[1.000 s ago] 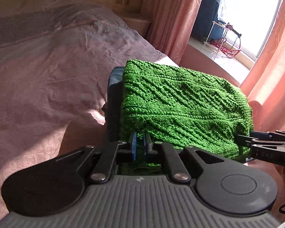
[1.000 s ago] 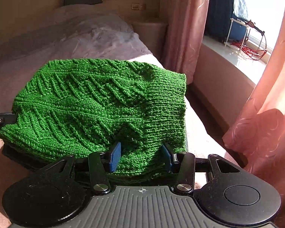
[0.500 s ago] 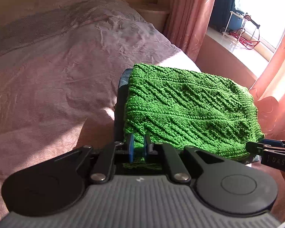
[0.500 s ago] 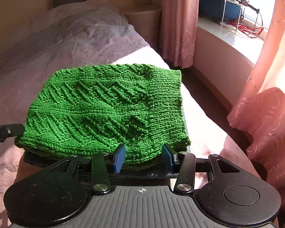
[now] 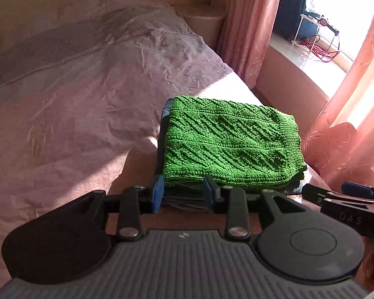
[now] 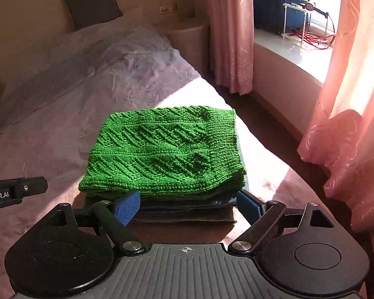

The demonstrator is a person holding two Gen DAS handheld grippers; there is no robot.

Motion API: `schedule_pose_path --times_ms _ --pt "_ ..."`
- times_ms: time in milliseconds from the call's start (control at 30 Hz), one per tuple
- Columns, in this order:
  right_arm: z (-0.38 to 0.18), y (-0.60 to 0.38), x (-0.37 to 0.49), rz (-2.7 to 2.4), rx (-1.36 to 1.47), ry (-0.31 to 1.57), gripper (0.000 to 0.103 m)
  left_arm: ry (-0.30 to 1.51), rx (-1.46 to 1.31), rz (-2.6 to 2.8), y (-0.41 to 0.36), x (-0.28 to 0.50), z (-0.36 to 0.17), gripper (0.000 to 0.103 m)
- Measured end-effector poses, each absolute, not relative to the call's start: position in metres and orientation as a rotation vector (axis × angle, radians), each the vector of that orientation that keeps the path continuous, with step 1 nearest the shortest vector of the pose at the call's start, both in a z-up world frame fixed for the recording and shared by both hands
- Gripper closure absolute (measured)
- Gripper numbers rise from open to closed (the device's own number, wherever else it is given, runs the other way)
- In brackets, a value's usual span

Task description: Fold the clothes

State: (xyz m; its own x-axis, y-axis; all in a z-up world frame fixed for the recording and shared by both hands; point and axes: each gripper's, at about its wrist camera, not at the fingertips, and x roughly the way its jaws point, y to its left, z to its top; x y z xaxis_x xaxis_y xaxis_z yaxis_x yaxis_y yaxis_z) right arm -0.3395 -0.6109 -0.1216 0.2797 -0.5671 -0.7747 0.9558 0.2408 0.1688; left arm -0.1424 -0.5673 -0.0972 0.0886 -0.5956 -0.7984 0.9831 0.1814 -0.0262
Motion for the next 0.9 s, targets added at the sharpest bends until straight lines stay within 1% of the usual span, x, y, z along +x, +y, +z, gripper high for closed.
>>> schedule_pose_path --times_ms 67,167,300,400,467,500,533,567,900 --pt "-0.113 -0.600 -0.341 -1.149 0.723 0.647 0.016 0.778 0.621 -1.294 -0.556 -0.146 -0.088 0.071" --pt "-0.101 -0.584 -0.343 -1.150 0.724 0.636 0.015 0.768 0.619 -1.292 -0.542 -0.150 -0.077 0.067" --pt "-0.087 -0.565 -0.345 -1.152 0.719 0.630 0.011 0.752 0.624 -1.288 -0.524 -0.155 -0.062 0.064" --pt "-0.077 -0.551 -0.347 -1.150 0.713 0.614 0.010 0.744 0.627 -1.290 -0.511 -0.158 -0.053 0.062" --pt "-0.071 -0.541 -0.348 -1.152 0.711 0.605 0.006 0.743 0.627 -1.293 -0.502 -0.160 -0.049 0.061" --pt "-0.068 -0.537 -0.350 -1.154 0.710 0.599 0.001 0.741 0.627 -1.296 -0.497 -0.161 -0.047 0.060" --pt "-0.066 -0.533 -0.351 -1.156 0.708 0.594 0.001 0.740 0.628 -1.297 -0.494 -0.162 -0.046 0.059" --pt "-0.064 -0.529 -0.352 -1.157 0.708 0.592 0.001 0.739 0.631 -1.297 -0.491 -0.163 -0.045 0.057" --pt "-0.061 -0.502 -0.356 -1.163 0.715 0.634 0.001 0.772 0.677 -1.295 -0.465 -0.172 -0.054 0.057"
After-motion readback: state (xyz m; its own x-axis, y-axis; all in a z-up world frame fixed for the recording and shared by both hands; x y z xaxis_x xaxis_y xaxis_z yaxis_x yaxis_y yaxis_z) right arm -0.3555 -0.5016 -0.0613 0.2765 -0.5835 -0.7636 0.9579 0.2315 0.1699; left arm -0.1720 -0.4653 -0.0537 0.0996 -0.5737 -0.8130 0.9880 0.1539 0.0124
